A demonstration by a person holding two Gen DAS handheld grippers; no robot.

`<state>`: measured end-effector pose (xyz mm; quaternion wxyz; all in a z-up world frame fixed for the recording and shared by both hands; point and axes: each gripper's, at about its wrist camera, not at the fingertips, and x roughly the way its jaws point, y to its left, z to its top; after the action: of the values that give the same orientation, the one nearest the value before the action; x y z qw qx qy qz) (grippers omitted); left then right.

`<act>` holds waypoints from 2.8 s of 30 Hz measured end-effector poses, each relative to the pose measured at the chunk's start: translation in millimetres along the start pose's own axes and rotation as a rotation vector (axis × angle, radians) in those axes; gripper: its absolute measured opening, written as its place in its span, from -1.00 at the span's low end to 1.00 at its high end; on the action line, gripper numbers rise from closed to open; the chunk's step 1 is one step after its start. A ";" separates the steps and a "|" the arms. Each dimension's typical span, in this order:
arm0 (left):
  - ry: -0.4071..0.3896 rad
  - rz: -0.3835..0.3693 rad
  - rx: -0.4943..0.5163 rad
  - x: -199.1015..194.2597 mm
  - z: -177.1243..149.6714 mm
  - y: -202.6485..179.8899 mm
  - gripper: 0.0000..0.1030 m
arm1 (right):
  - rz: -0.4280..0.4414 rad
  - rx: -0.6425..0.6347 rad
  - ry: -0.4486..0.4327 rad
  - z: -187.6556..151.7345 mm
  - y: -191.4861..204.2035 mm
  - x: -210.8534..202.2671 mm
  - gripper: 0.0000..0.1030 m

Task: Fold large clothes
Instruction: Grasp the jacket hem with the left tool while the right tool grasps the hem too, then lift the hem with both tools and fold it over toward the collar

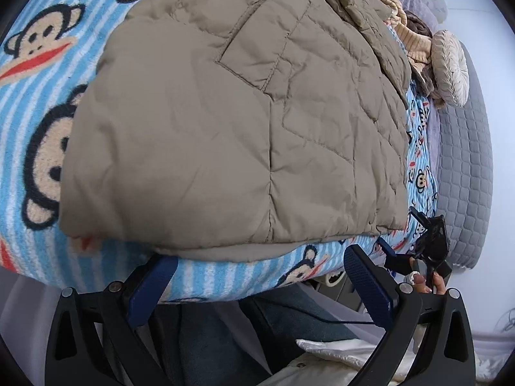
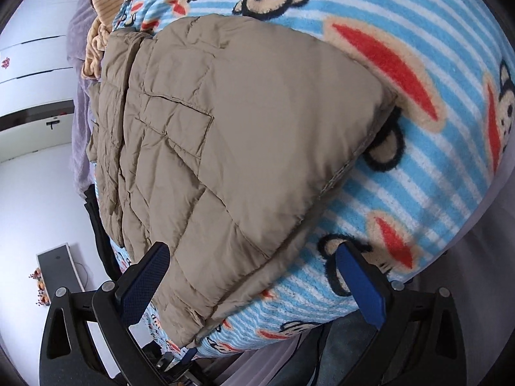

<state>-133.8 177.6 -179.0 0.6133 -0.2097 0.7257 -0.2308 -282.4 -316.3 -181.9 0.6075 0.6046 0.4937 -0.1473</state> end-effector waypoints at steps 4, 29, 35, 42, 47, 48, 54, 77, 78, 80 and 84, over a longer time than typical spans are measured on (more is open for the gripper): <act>-0.051 -0.016 -0.030 9.6 9.1 -10.9 0.98 | -0.003 0.007 0.006 3.8 -0.4 9.6 0.99; -0.313 0.006 0.126 -71.3 58.4 -79.1 -0.77 | 0.060 -0.149 -0.058 13.2 53.3 -17.3 -0.84; -0.430 0.016 0.151 -102.3 84.8 -114.9 -0.77 | 0.073 -0.308 -0.078 32.8 112.9 -37.5 -0.85; -0.576 0.040 0.166 -132.4 130.4 -157.3 -0.77 | 0.110 -0.491 -0.092 66.5 191.6 -54.2 -0.86; -0.659 0.088 0.165 -137.2 177.4 -179.2 -0.77 | 0.127 -0.631 -0.106 100.2 256.4 -56.1 -0.86; -0.669 0.094 0.164 -136.0 189.3 -182.1 -0.77 | 0.127 -0.654 -0.108 107.0 268.4 -54.7 -0.86; -0.670 0.141 0.153 -120.3 264.8 -185.3 -0.77 | 0.087 -0.765 -0.135 148.5 334.4 -26.5 -0.86; -0.547 0.420 0.215 29.3 415.2 -152.7 -0.76 | -0.111 -0.701 -0.163 267.7 354.7 174.1 -0.86; -0.551 0.422 0.213 26.2 413.8 -153.7 -0.76 | -0.114 -0.709 -0.165 268.7 357.3 176.2 -0.86; -0.567 0.438 0.226 16.5 407.4 -158.9 -0.74 | -0.114 -0.709 -0.163 270.7 360.1 176.4 -0.86; -0.633 0.430 0.254 -6.5 381.9 -169.3 0.26 | -0.095 -0.707 -0.146 269.1 363.4 163.8 -0.82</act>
<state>247.8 15.3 -127.5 0.8617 -0.0366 0.4942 -0.1091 189.9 -402.7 -154.0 0.8050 0.3217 0.4970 -0.0383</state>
